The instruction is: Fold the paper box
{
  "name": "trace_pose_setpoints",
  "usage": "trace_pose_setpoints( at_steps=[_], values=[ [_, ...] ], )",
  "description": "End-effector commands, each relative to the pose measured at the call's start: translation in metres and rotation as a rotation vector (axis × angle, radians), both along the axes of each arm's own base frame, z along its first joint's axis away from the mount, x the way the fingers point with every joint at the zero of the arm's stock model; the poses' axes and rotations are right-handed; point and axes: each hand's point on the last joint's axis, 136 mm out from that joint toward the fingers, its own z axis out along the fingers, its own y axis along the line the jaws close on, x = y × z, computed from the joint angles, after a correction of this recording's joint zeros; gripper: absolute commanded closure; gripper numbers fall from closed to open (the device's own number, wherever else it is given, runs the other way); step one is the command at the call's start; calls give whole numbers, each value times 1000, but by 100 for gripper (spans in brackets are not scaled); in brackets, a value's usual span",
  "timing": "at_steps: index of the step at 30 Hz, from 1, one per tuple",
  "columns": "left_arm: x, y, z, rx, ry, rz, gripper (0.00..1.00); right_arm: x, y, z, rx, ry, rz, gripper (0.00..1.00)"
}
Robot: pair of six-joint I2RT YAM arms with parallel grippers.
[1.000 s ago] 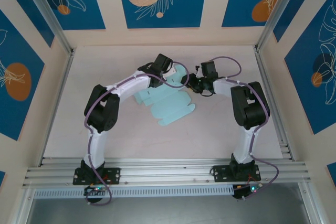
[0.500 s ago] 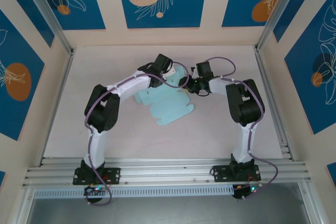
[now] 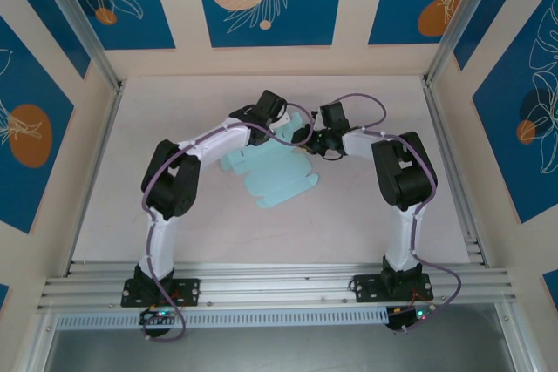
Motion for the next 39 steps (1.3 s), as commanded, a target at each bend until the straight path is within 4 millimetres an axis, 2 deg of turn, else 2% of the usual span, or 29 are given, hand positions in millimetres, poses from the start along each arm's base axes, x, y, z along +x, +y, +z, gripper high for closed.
trace_pose_setpoints(
  at_steps=[1,6,8,13,15,20,24,29,37,39],
  values=[
    [3,-15,4,-54,-14,-5,90,4,6,29,19,-51,-15,73],
    [2,-15,7,-57,-27,-15,90,10,-16,22,-78,-53,-56,46],
    [2,-15,8,-61,-34,-18,90,16,-26,21,-111,-56,-72,44],
    [2,-16,10,-79,-57,-23,91,34,-44,19,-150,-52,-96,44],
    [3,-17,13,-91,-66,-26,92,39,-50,11,-194,-36,-100,44],
    [3,-21,14,-108,-79,-42,92,53,-54,6,-200,-27,-92,44],
    [2,-22,15,-113,-93,-46,92,56,-51,2,-187,-12,-82,45],
    [3,-20,15,-103,-94,-43,92,46,-45,-1,-156,26,-72,46],
    [7,-15,10,-64,-96,-11,92,13,-29,16,21,95,-57,66],
    [8,-15,10,-58,-99,-6,92,8,-24,21,65,104,-46,68]
  ],
)
